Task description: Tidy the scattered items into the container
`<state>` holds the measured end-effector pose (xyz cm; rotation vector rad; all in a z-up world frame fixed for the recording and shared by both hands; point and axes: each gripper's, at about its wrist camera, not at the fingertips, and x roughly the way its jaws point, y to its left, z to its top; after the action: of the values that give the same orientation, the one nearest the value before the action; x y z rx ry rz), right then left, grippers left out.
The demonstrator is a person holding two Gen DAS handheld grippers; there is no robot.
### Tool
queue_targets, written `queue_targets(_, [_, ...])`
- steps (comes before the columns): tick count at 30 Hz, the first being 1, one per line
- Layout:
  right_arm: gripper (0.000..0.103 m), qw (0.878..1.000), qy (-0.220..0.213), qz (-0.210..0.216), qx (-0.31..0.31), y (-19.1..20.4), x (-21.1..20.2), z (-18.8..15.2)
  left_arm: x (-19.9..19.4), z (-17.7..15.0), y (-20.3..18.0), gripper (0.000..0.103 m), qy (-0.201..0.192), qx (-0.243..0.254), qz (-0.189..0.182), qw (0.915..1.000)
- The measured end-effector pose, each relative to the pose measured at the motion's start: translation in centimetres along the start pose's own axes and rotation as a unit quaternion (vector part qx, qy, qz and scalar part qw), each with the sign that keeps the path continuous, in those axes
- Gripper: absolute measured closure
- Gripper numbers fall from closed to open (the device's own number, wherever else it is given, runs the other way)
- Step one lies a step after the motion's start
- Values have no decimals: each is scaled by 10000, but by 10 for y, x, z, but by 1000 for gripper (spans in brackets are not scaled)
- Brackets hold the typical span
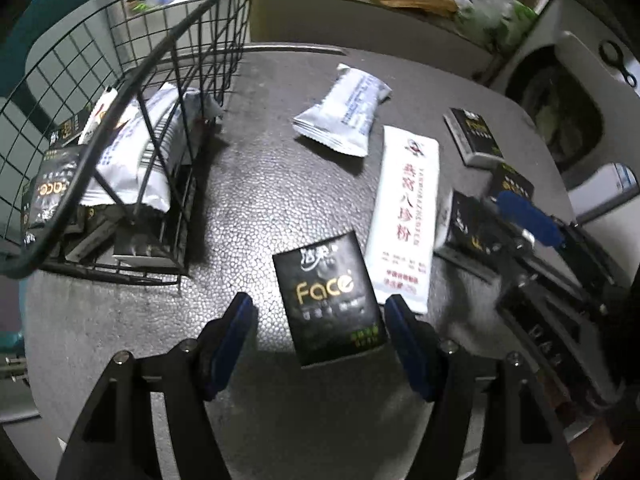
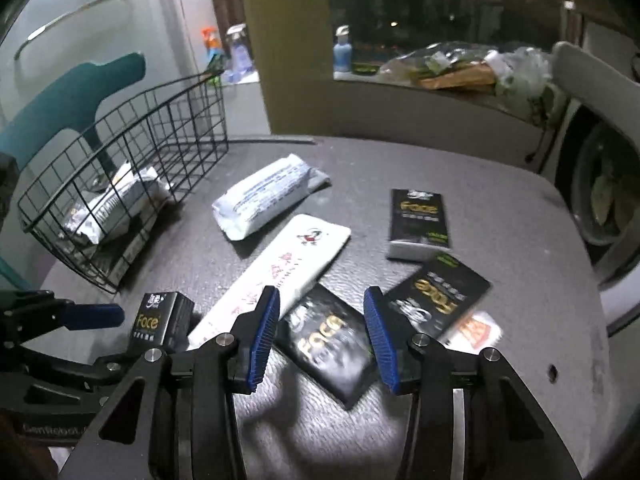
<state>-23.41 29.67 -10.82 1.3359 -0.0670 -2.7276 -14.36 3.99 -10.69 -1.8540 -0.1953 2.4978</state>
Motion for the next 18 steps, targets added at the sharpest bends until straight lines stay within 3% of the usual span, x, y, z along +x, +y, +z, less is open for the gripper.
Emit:
queue_targets(7, [57, 9997, 56, 204, 104, -4, 6, -6, 20, 10, 0, 30, 175, -14, 3, 9998])
queue_targets(14, [57, 9971, 180, 522, 519, -9, -24, -34, 16, 2, 5, 30, 219, 160, 35, 9996])
queue_targets(18, [57, 9975, 232, 543, 400, -1, -39, -49, 18, 3, 8, 30, 236, 181, 40, 9996])
